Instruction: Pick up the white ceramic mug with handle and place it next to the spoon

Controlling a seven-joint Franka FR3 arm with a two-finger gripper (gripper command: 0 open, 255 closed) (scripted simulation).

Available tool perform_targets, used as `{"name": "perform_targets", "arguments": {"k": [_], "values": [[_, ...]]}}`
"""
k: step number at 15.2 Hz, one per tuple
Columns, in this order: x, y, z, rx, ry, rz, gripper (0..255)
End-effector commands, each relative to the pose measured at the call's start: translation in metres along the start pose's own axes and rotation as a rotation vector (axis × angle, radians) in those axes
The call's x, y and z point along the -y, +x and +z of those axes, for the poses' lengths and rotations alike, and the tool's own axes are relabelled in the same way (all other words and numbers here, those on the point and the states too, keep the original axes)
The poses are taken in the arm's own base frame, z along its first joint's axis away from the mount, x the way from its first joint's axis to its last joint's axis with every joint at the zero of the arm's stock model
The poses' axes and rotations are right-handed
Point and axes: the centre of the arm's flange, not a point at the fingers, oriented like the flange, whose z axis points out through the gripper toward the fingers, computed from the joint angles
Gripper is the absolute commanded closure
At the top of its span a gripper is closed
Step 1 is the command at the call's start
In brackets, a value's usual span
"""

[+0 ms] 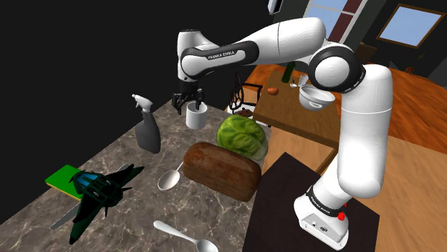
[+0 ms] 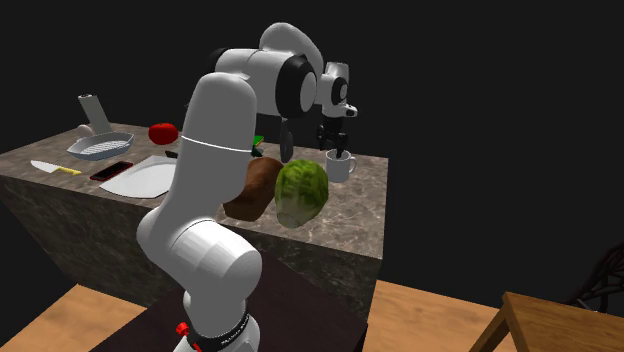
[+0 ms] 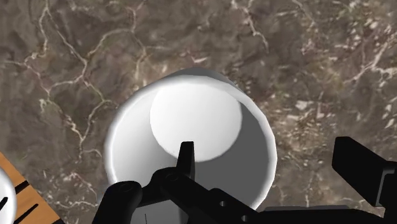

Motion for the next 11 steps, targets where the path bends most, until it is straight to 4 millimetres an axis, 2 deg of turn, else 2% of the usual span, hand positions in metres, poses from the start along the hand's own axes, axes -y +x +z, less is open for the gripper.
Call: {"name": "perform_targets", "arguments": {"k": [1,3,10,11], "values": [[0.0007,-0.0004,0.0108,0.0,0.0,0.0,0],[0.0007,-0.0005,0.0192,0.0,0.0,0.0,0],[0.0007,-0.0004,0.0191,0.0,0.0,0.0,0],[0.0007,-0.0004,0.0191,0.0,0.0,0.0,255]]}}
